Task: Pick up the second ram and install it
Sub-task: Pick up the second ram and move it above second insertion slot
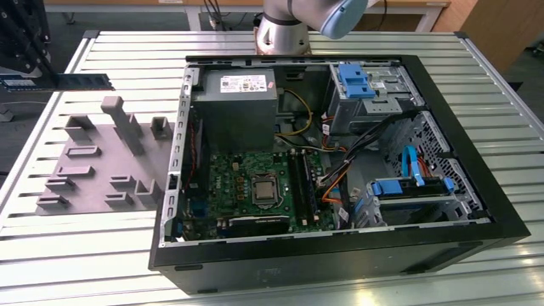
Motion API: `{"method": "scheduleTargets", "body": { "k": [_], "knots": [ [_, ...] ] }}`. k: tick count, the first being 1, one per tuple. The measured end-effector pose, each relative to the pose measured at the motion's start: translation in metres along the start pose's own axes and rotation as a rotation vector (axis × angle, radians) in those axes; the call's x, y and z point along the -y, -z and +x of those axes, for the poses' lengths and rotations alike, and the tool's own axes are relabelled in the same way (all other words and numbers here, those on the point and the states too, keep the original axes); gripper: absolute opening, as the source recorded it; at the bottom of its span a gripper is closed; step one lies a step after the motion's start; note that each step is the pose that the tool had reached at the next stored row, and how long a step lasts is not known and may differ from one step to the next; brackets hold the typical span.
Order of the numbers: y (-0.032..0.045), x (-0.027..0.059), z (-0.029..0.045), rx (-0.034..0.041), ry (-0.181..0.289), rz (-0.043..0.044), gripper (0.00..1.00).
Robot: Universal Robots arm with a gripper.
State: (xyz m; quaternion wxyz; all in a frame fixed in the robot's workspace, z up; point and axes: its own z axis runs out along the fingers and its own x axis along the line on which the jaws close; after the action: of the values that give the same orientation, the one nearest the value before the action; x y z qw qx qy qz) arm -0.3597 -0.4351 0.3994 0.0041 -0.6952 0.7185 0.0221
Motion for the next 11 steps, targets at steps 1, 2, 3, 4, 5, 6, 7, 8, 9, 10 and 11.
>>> {"method": "scheduleTargets", "body": {
  "k": [1, 2, 3, 4, 5, 6, 7, 8, 9, 10, 11],
  "knots": [
    [0.0, -0.0013, 0.0, 0.0, 0.0, 0.0, 0.14],
    [-0.0001, -0.0025, 0.0001, 0.0, 0.0, 0.0001, 0.14],
    [-0.0001, -0.0025, 0.0001, 0.0, 0.0, 0.0, 0.14],
    [0.0, -0.0025, 0.0001, 0.0, 0.0, 0.0, 0.14],
    [-0.0001, -0.0034, 0.0001, 0.0, 0.0, 0.0, 0.14],
    [-0.0001, -0.0035, 0.0001, 0.0, 0.0, 0.0, 0.14],
    [-0.0001, -0.0056, 0.0002, -0.0001, 0.0, 0.0, 0.14],
    [-0.0002, -0.0077, 0.0003, 0.0, 0.0, 0.0, 0.14],
    [-0.0002, -0.0077, 0.0003, -0.0001, 0.0, 0.0, 0.14],
    [-0.0002, -0.0078, 0.0003, 0.0, 0.0, 0.0, 0.14],
    [-0.0002, -0.0078, 0.0003, -0.0001, 0.0, 0.0, 0.14]
  ]
}}
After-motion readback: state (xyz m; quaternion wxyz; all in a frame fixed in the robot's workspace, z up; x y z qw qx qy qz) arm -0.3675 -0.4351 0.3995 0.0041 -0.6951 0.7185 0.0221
